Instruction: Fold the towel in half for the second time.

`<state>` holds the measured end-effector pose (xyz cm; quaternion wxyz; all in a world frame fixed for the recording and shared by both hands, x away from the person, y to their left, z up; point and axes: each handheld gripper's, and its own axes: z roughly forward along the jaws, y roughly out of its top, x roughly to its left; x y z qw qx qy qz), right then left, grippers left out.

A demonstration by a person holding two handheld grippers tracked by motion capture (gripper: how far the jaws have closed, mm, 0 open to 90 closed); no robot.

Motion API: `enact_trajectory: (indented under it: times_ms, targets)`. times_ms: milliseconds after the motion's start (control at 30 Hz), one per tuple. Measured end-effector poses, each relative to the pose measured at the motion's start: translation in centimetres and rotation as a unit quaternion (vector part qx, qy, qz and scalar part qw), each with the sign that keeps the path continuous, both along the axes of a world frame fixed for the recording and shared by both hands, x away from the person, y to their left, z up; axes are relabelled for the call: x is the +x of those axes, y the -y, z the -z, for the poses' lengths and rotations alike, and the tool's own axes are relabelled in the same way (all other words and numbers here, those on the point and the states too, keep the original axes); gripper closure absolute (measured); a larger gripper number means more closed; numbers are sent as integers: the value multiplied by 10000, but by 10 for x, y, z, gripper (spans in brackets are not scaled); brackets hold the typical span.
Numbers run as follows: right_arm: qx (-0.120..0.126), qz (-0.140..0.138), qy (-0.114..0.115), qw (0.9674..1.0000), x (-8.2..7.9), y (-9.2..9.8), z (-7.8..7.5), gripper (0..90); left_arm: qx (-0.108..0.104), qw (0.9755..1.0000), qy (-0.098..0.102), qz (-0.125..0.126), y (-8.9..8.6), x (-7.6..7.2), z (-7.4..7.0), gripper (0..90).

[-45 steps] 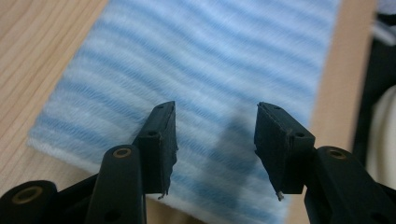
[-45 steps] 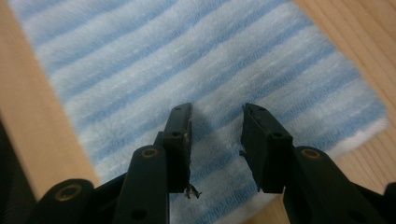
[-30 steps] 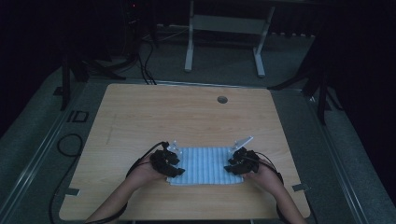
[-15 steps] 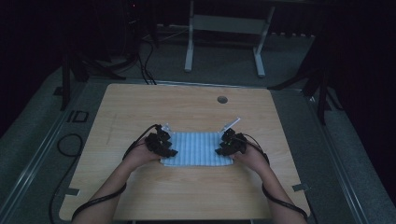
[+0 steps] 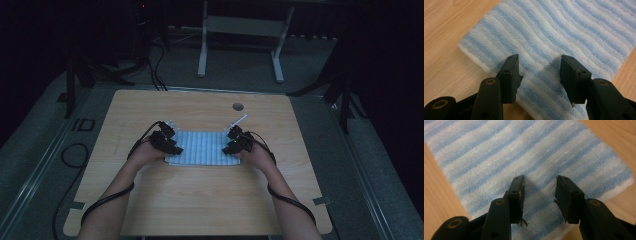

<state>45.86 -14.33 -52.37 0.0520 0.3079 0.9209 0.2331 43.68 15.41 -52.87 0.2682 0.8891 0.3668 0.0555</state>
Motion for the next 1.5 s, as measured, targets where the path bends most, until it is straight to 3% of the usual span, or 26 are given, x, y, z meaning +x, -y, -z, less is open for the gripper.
enact_trajectory:
  times_ms: [133, 200, 233, 333, 433, 500, 567, 633, 733, 800, 833, 933, 1000, 1100, 1233, 1500]
  targets:
    - [-35, 27, -7, 10000, 4, -4, -1, 572, -60, 9999, -45, -79, -2, 2, 0, 496]
    - [-32, 30, -26, 10000, 5, -5, -1, 557, -91, 9999, -46, -126, -2, 1, -1, 443]
    - [150, -103, -105, 9998, 1, -5, -6, 487, -176, 9997, -59, -184, -2, -1, -4, 417]
    - [31, -213, 45, 9998, -5, -7, -10, 430, -147, 9996, -5, -221, 0, -6, -9, 350]
    - [-2, -108, 70, 9999, -7, -5, -9, 378, -169, 9997, 117, -125, 2, -15, -14, 277]
    - [159, -44, 92, 9998, -9, 0, -9, 328, -217, 9995, 220, -43, 3, -22, -15, 223]
    - [311, -168, 148, 9993, -15, 6, -10, 226, -169, 9990, 413, -103, 4, -29, -16, 137]
    - [440, -222, 183, 9986, -20, 11, -11, 204, -225, 9979, 577, -181, 2, -35, -16, 120]
    - [541, -232, 354, 9976, -26, 21, -11, 131, -276, 9973, 627, -247, -3, -42, -15, 26]
    - [587, -192, 380, 9974, -28, 24, -12, 128, -262, 9966, 733, -285, -7, -47, -13, 26]
    - [739, -113, 527, 9958, -32, 32, -12, 118, -246, 9960, 798, -325, -10, -50, -11, 26]
    - [925, 5, 625, 9937, -38, 43, -12, 117, -461, 9951, 763, -438, -20, -59, -7, 26]
    - [1001, 64, 716, 9924, -43, 50, -12, 117, -493, 9938, 856, -514, -26, -65, -5, 25]
    - [1059, 139, 812, 9910, -50, 62, -8, 106, -652, 9924, 835, -629, -35, -74, -2, 25]
    - [1115, 231, 850, 9899, -59, 79, -3, 106, -582, 9933, 735, -682, -45, -84, 4, 25]
    - [1096, 295, 819, 9902, -79, 110, 9, 106, -670, 9900, 818, -937, -63, -107, 14, 25]
